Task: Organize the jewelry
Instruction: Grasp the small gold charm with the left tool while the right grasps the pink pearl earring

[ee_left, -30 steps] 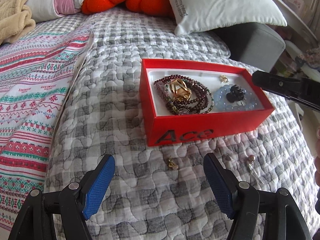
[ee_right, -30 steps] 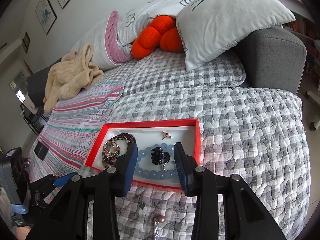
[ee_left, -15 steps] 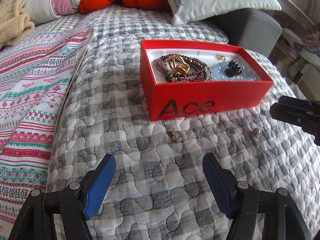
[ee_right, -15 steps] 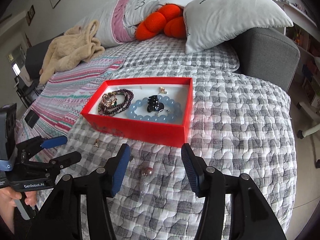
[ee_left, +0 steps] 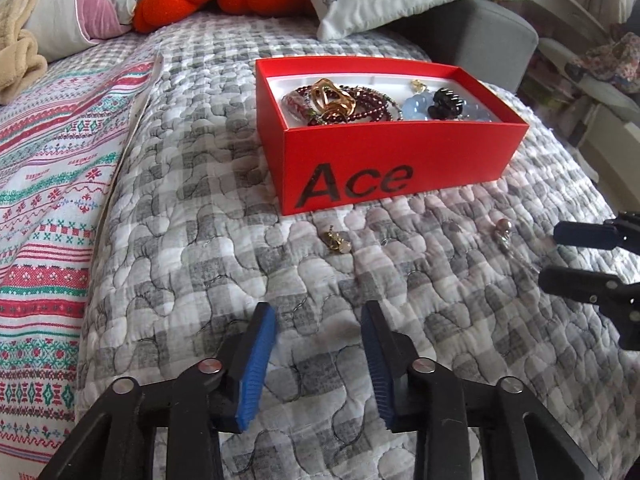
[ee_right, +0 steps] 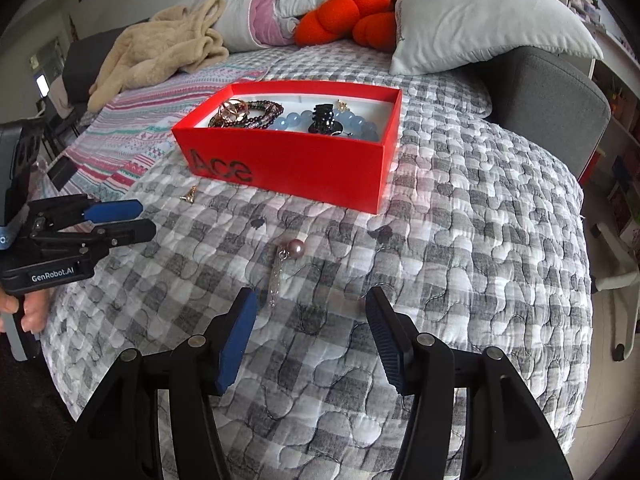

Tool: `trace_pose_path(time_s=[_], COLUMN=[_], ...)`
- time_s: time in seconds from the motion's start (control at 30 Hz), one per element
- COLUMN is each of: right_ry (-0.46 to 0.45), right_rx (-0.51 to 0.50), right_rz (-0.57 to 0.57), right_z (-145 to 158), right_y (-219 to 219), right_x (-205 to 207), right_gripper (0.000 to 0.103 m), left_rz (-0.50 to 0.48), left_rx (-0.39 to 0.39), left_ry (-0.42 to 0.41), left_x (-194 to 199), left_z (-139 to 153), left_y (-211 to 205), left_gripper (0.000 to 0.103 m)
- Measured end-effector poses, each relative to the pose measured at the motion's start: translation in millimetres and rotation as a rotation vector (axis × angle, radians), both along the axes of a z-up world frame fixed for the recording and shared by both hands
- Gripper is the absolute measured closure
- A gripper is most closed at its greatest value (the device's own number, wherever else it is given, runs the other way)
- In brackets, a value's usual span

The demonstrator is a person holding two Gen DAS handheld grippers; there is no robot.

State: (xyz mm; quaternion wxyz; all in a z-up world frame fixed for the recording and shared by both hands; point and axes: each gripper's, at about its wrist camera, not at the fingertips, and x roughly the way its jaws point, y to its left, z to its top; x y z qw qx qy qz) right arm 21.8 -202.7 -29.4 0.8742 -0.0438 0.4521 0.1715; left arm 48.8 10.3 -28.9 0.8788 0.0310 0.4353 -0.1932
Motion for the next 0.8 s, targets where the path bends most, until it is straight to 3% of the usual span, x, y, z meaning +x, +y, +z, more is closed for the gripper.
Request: trace_pose_path(time_s=[0.3, 0.6, 0.8], right_ry=[-0.002, -0.012, -0.022], right_rx=[-0.026, -0.054, -0.07], right_rz=[0.027, 0.039, 0.033], right_z=[-6, -9, -11], right_y=[8, 14, 22], right_x=[-5, -4, 1], right_gripper=[0.037, 0.032, 0.026], left_rz=[0.004, 0.023, 0.065], left_rx=[-0.01, 0.043, 0.064], left_ry=[0.0, -0.041, -0.047], left_x=[8, 20, 28], left_z=[-3, -7, -8], left_y=[-13, -32, -39], left_gripper=[0.07, 0.07, 0.082])
